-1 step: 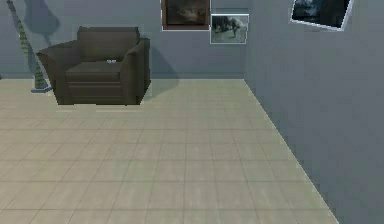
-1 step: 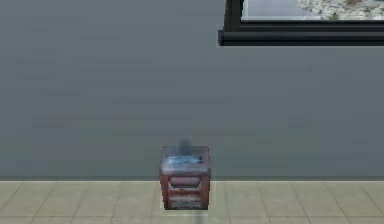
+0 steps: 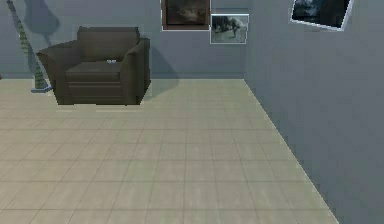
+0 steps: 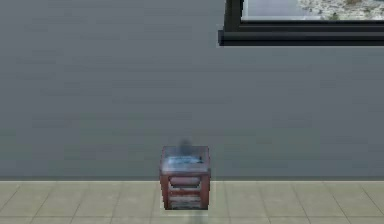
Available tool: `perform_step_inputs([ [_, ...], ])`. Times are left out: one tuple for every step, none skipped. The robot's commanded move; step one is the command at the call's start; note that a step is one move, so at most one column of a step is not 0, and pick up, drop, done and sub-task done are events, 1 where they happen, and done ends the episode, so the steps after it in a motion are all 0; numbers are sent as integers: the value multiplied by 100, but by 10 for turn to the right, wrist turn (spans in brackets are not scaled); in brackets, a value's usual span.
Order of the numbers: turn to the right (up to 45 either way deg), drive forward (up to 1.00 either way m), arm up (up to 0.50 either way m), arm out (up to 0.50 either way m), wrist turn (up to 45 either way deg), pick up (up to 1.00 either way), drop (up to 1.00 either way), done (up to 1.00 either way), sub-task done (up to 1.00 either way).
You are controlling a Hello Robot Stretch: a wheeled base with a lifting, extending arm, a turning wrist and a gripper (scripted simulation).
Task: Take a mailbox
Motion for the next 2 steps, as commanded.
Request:
perform_step_inputs([
  [0, 0, 0, 48, 0, 0, 0, 0, 0],
  [0, 0, 0, 0, 450, 0, 0, 0, 0],
])
